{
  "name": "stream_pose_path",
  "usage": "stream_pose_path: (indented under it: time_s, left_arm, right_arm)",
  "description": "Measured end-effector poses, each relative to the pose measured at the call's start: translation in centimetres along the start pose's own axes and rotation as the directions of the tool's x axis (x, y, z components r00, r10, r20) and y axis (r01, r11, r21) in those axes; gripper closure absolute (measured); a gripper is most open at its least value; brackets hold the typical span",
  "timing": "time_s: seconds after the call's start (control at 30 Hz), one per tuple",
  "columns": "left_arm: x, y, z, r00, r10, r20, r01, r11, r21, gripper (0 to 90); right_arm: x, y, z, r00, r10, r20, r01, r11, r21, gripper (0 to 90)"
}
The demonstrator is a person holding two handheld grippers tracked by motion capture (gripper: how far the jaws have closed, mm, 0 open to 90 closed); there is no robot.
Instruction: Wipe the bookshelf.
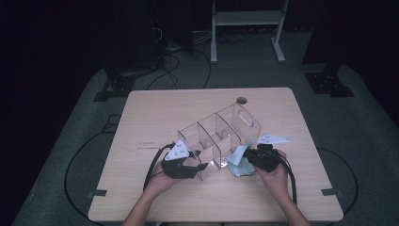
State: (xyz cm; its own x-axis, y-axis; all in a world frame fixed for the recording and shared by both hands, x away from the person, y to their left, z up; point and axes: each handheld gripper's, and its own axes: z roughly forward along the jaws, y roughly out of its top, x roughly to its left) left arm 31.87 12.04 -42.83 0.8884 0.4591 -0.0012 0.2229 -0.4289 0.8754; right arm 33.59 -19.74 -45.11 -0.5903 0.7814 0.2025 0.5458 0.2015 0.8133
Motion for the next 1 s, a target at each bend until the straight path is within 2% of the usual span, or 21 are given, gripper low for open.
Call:
stream_pose_path:
  time_s: [0.17,0.27,0.37,0.47,0.63,0.7,0.73,0.77,0.8,0.83,1.0]
  left_arm:
    - [0.0,0.0,0.0,1.0000,0.004,0.002,-0.004,1.0000,0.002,45.2]
    - [0.0,0.0,0.0,1.0000,0.004,0.003,-0.004,1.0000,0.001,45.2]
    - [0.0,0.0,0.0,1.0000,0.005,0.003,-0.005,1.0000,0.001,45.2]
    - [0.0,0.0,0.1,1.0000,0.006,0.002,-0.006,1.0000,0.003,45.2]
    - [0.0,0.0,0.1,1.0000,0.005,-0.001,-0.005,1.0000,0.002,45.2]
    - [-0.1,0.0,0.1,1.0000,0.004,-0.001,-0.004,1.0000,0.001,45.2]
    - [-0.1,0.1,0.1,1.0000,0.004,-0.001,-0.004,1.0000,0.002,45.2]
    - [-0.1,0.1,0.2,1.0000,0.003,0.000,-0.003,1.0000,0.002,45.2]
    - [-0.1,0.1,0.2,1.0000,0.005,0.002,-0.005,1.0000,0.002,45.2]
    - [-0.1,0.1,0.2,1.0000,0.007,0.004,-0.007,1.0000,0.004,45.2]
    - [-0.3,0.2,0.4,1.0000,0.005,0.004,-0.005,1.0000,0.003,45.2]
  right_arm:
    - [-0.3,-1.6,1.9,0.9999,0.009,0.014,-0.010,0.995,0.096,83.1]
    - [-0.4,-1.7,1.9,0.9998,0.014,0.013,-0.015,0.996,0.092,83.1]
    - [-0.1,-1.0,1.1,0.9999,-0.001,0.016,0.001,0.999,0.049,83.1]
    - [-0.3,-1.1,1.3,0.9999,0.003,0.013,-0.003,0.999,0.051,83.2]
    - [-0.9,-2.1,2.4,0.9996,0.027,0.007,-0.028,0.994,0.106,83.1]
    - [-0.5,-1.9,1.9,0.9998,0.020,0.004,-0.020,0.996,0.091,83.2]
    - [0.2,-1.4,1.1,0.9999,0.009,-0.014,-0.008,0.998,0.057,83.2]
    - [0.2,-1.4,1.1,0.9999,0.009,-0.014,-0.008,0.998,0.057,83.2]
    - [1.1,-0.8,0.2,0.9990,-0.014,-0.042,0.015,1.000,0.023,83.2]
    - [1.1,-0.8,0.2,0.9990,-0.014,-0.042,0.015,1.000,0.023,83.2]
    - [3.7,0.6,-0.8,0.9912,-0.072,-0.112,0.069,0.997,-0.027,83.2]
